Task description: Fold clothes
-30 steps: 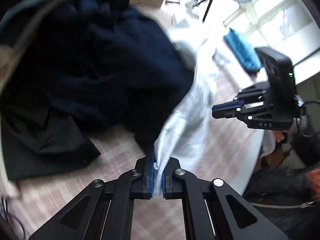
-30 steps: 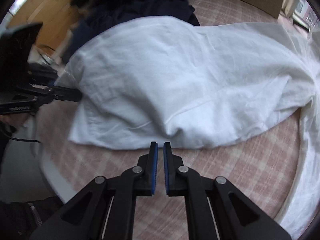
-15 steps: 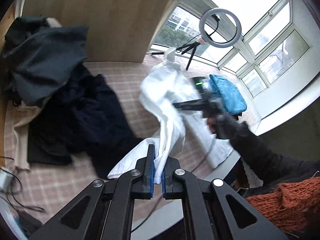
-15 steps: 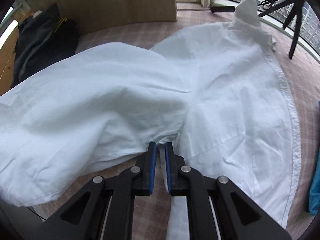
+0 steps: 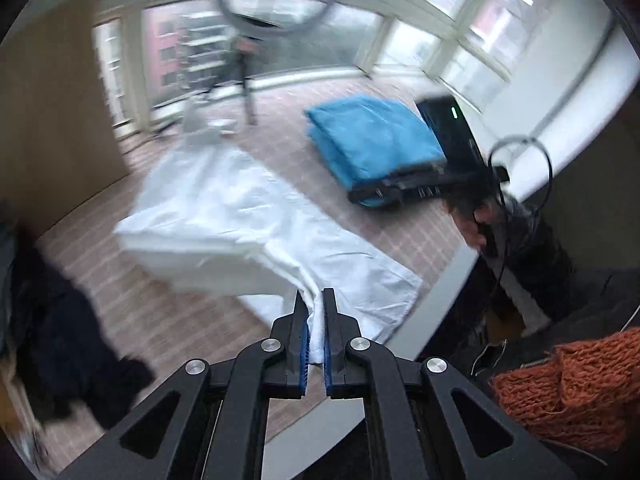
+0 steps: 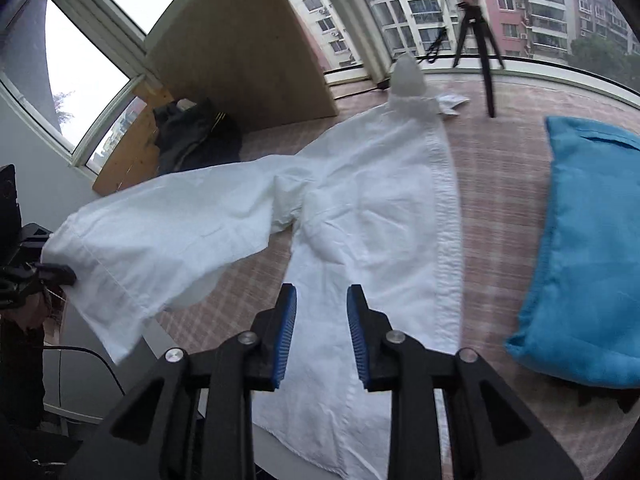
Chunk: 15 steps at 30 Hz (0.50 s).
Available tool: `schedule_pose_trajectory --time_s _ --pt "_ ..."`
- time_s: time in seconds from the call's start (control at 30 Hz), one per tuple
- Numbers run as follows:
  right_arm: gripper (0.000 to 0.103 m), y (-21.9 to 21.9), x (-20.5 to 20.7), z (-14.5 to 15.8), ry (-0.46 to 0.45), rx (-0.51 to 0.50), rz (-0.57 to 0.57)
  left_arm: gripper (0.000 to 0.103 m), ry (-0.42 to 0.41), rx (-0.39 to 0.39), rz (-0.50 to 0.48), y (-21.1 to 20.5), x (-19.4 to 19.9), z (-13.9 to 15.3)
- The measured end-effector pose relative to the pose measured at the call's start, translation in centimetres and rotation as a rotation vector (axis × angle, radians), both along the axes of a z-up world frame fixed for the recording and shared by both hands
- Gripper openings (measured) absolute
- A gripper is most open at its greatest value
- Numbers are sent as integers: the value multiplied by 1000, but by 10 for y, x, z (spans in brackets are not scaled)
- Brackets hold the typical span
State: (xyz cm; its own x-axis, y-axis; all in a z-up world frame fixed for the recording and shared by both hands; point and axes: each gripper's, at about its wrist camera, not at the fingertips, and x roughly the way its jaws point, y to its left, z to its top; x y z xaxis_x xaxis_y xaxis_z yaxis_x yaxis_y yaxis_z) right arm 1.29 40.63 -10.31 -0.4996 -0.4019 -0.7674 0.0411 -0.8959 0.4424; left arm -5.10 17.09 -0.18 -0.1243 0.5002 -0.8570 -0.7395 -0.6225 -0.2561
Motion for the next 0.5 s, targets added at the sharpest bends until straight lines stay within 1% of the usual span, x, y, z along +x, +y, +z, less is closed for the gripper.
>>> schedule_pose_trajectory --time_s 0.1,0.23,0.33,0.37,0.43,0.47,0.5 --pt "26 41 11 -9 -2 -15 -74 4 -34 -57 -154 68 16 -31" --pt "26 53 18 -21 -27 -32 -70 4 -90 -93 -285 127 38 -80" --pt "26 61 22 -31 -47 -43 -63 4 -152 -130 -316 145 53 -121" --pt "26 59 16 -37 -59 -46 -46 5 -168 -144 -325 149 56 -135" --pt "26 56 2 -47 -85 -61 -26 5 -167 -173 -338 157 60 -156" --pt "26 54 -7 -52 -97 -74 -15 6 -187 -176 -332 158 60 -162" --pt "26 51 -18 -55 -103 -90 7 12 -207 -179 -326 159 60 -167"
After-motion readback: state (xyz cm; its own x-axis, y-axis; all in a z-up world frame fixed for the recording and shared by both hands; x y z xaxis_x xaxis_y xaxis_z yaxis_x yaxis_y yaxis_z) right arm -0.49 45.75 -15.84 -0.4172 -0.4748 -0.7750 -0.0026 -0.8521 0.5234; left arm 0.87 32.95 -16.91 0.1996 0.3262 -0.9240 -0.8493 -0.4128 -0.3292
